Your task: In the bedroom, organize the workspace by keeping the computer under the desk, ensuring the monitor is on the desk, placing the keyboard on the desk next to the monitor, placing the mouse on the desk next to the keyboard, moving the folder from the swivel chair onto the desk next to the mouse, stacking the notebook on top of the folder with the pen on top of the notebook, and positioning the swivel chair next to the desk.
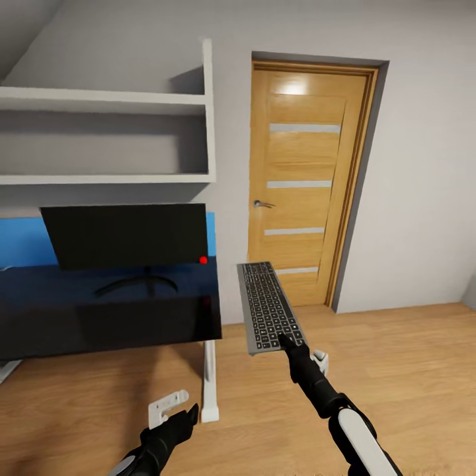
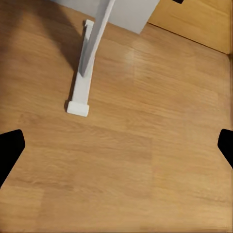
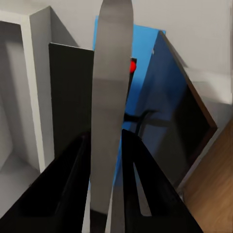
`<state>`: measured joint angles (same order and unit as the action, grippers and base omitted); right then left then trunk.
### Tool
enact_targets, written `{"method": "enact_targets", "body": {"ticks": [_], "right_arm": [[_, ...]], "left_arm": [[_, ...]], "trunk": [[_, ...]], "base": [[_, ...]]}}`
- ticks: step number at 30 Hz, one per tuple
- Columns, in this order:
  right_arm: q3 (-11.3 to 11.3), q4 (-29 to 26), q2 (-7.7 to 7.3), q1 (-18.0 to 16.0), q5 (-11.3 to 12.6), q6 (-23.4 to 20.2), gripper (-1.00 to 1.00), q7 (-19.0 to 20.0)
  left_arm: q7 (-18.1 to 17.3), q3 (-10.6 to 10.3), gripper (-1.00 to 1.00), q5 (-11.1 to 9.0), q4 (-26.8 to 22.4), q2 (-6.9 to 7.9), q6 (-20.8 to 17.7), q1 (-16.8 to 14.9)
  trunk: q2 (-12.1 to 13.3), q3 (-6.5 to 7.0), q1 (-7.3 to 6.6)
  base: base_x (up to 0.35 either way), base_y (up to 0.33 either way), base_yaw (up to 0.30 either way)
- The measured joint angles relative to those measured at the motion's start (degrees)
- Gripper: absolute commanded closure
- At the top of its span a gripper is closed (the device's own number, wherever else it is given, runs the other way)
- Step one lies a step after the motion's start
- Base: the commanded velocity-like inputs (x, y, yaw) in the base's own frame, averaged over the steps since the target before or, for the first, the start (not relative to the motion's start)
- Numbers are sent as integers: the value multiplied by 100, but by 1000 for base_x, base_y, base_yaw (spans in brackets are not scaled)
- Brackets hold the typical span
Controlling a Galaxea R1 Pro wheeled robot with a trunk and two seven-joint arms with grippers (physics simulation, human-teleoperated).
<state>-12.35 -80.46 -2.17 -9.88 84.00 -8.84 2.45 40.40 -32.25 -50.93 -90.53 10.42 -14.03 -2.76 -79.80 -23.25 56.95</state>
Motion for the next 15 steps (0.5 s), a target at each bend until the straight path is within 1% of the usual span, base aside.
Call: {"method": "enact_targets", "body": {"ticks": [9,11,15], "right_arm": [[-2,-4,0,0,1,0,100,0],[-1,-6,0,0,3,-3,100,-1],[-6,-11,-4,-1,8,-9,100,5]], "left_arm": [[0,-1,-100,0,0,-1,0,0],[-1,-1,-100,0,0,-1,1,0],[-7,0,-100,-1,0,0,0,1]], "trunk": [[0,0,0],[0,-1,1],[0,-3,1]], "base": [[86,288,-296],[27,128,-213],[9,44,-75]]}}
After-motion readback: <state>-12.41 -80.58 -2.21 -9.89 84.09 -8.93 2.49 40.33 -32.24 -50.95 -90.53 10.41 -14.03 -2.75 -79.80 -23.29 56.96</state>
